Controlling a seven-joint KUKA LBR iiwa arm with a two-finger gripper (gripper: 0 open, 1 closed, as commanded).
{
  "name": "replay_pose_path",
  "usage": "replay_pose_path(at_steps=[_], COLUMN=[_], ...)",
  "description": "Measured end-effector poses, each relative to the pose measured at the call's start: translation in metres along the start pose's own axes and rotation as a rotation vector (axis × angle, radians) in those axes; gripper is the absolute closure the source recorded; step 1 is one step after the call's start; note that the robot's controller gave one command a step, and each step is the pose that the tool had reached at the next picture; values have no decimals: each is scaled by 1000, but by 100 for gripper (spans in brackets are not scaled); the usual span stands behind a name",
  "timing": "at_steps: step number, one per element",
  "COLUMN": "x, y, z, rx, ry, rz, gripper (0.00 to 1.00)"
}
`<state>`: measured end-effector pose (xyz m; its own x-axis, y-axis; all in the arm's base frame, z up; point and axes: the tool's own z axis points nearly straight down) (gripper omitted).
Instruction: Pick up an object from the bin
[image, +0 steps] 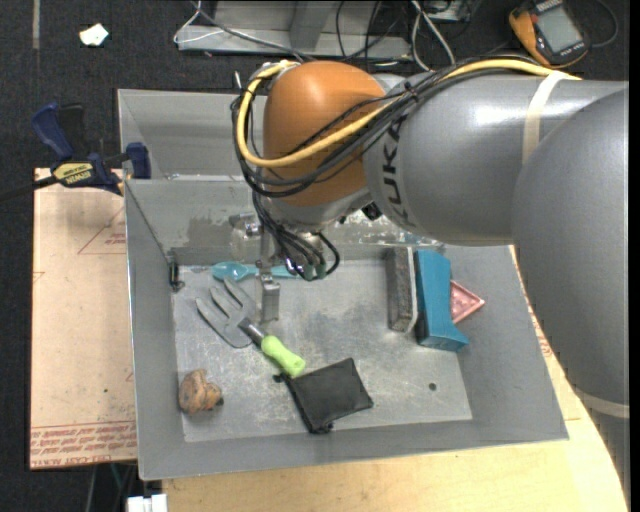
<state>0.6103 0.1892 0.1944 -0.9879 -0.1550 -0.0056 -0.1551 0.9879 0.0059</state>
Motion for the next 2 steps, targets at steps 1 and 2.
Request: replay_pose_path(at_steps=[1, 2], x=[4, -1], y=[-6, -10], z=[-62, -38], rx=[-1, -2], ry=[-2, -11], rz=[-21, 12], gripper=[0, 0])
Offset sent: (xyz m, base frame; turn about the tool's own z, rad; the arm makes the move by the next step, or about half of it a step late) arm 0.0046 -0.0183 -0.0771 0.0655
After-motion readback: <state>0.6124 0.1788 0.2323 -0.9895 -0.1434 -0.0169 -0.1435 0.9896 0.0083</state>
